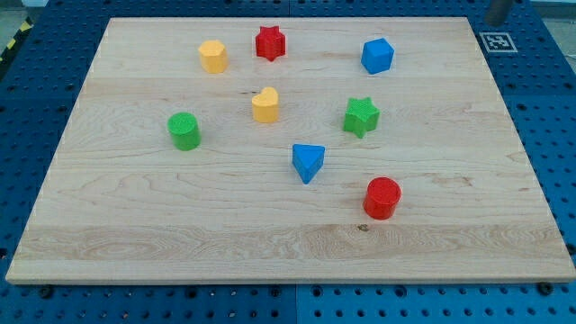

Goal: Point at the blue cube

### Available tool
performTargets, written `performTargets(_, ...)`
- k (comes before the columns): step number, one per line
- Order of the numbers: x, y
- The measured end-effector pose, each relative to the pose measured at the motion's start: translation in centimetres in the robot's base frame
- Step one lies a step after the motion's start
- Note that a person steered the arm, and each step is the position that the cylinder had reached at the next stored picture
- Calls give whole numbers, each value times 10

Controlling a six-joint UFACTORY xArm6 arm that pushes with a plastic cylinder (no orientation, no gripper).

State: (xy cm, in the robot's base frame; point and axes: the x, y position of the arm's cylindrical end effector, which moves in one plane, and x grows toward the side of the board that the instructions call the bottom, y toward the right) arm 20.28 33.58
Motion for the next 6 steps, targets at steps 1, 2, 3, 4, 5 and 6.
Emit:
performTargets(1, 0, 0)
performTargets(2, 0, 0)
performTargets(3, 0, -5)
performTargets(4, 12, -57)
performTargets(5, 33, -120)
performTargets(6, 48, -185)
